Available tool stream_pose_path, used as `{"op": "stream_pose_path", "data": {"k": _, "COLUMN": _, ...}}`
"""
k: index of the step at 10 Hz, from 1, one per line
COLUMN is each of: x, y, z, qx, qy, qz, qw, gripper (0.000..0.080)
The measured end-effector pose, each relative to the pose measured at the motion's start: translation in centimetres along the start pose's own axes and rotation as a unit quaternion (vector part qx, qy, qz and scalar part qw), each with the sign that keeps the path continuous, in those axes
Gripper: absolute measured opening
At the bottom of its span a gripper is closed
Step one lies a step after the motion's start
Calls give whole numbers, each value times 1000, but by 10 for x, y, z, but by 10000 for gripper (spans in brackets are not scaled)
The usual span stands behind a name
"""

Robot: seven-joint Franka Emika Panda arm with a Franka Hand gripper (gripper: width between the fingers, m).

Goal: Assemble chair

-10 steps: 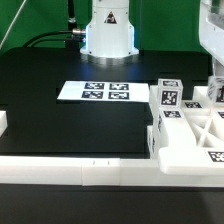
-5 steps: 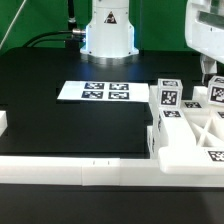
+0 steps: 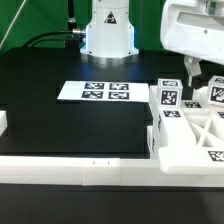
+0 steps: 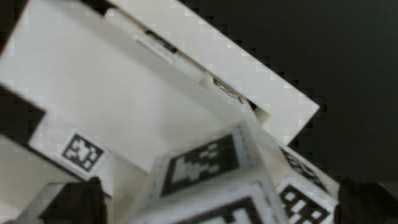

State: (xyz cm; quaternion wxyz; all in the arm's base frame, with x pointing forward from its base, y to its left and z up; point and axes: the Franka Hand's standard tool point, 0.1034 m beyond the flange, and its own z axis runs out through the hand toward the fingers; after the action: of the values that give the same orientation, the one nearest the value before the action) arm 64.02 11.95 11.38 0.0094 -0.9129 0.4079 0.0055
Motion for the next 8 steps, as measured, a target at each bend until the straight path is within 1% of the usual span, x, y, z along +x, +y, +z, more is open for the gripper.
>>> {"op": "stream_pose_path", "data": {"k": 2, "x": -1, "y": -1, "z": 0, "qx": -3, "qy": -1, "qz": -71, "qw": 997, "gripper": 648}}
{"op": "stream_pose_path", "data": {"k": 3, "x": -1, "y": -1, "z": 0, "qx": -2, "qy": 0, "qz": -86, "qw": 996, "gripper": 537}}
{"op": "stream_pose_path", "data": {"k": 4, "x": 1, "y": -1, "z": -1, "qx": -2, "qy": 0, "qz": -93, "qw": 996, "gripper": 399}}
{"op": "stream_pose_path", "data": {"k": 5, "x": 0, "y": -1, "z": -1, "qx": -2, "qy": 0, "qz": -92, "qw": 996, "gripper": 399}}
{"op": "stream_pose_path", "data": {"k": 6, "x": 0, "y": -1, "z": -1, "qx": -2, "qy": 0, "qz": -92, "qw": 996, "gripper": 281}}
{"op": "stream_pose_path", "data": {"k": 8, "x": 0, "y": -1, "z": -1, "qx": -2, "qy": 0, "qz": -89, "qw": 996, "gripper": 281}}
